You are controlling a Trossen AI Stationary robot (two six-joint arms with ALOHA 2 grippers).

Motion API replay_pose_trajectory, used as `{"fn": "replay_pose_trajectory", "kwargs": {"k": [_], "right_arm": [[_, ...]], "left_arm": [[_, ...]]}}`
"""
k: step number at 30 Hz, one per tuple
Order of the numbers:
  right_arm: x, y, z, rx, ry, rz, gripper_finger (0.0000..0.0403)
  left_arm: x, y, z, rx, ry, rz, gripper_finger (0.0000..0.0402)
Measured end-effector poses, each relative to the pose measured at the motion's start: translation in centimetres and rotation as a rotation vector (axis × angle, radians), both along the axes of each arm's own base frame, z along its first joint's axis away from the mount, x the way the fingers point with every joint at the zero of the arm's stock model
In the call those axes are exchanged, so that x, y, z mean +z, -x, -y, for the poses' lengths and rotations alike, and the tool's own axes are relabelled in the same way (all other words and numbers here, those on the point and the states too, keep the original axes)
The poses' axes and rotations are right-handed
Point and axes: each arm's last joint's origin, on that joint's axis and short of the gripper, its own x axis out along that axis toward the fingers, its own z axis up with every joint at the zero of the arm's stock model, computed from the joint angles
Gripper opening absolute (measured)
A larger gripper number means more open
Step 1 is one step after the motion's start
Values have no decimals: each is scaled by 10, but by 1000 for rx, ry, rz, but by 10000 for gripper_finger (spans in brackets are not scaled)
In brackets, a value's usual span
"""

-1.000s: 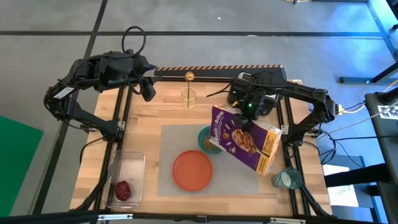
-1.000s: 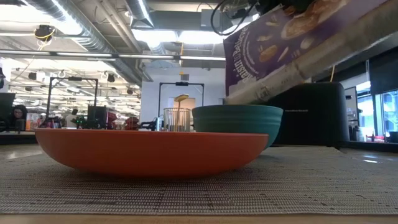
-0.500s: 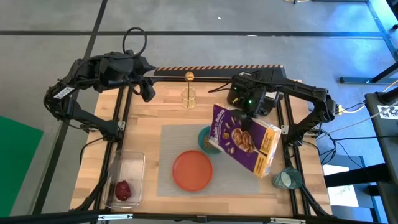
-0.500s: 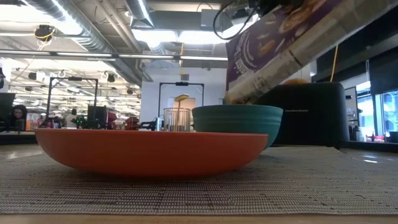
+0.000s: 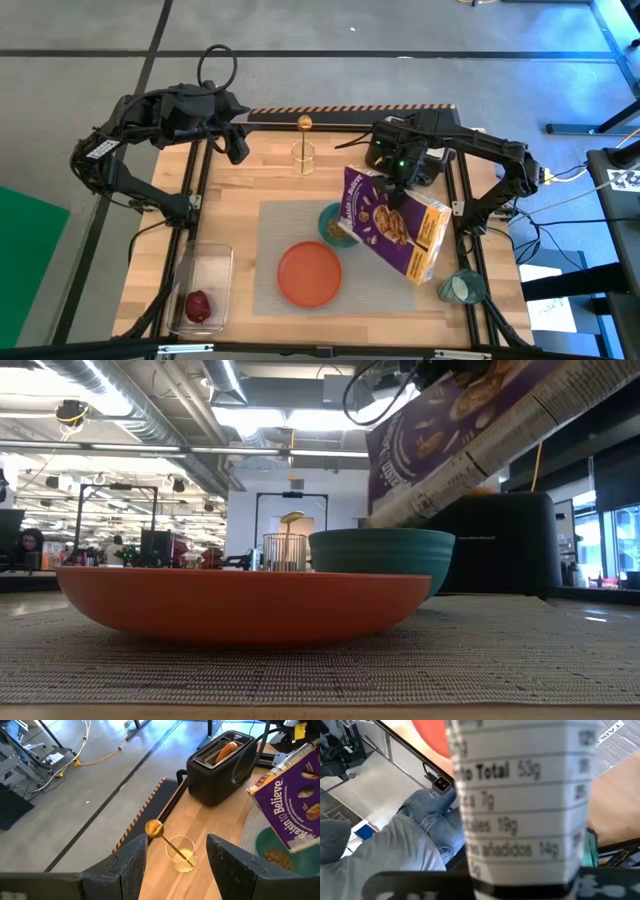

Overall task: Arrange a breakfast setting
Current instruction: Pour the cereal into the green bowl

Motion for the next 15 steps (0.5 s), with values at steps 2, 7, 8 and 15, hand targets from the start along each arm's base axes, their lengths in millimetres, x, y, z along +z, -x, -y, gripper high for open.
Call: {"fn": "replay_pose_trajectory", "kwargs": {"k": [2, 7, 8, 15], "right_arm": [[0, 0, 0, 6, 4, 4, 6], [0, 0, 0, -6, -2, -5, 9], [0, -1, 0, -23, -7, -15, 8], [0, 0, 3, -45, -41, -26, 10]], "left_arm": [[0, 0, 0, 0, 0, 0, 199], [0, 0, 0, 0, 0, 0, 199], [0, 0, 0, 0, 0, 0, 199], [0, 0, 0, 0, 0, 1, 199]]}}
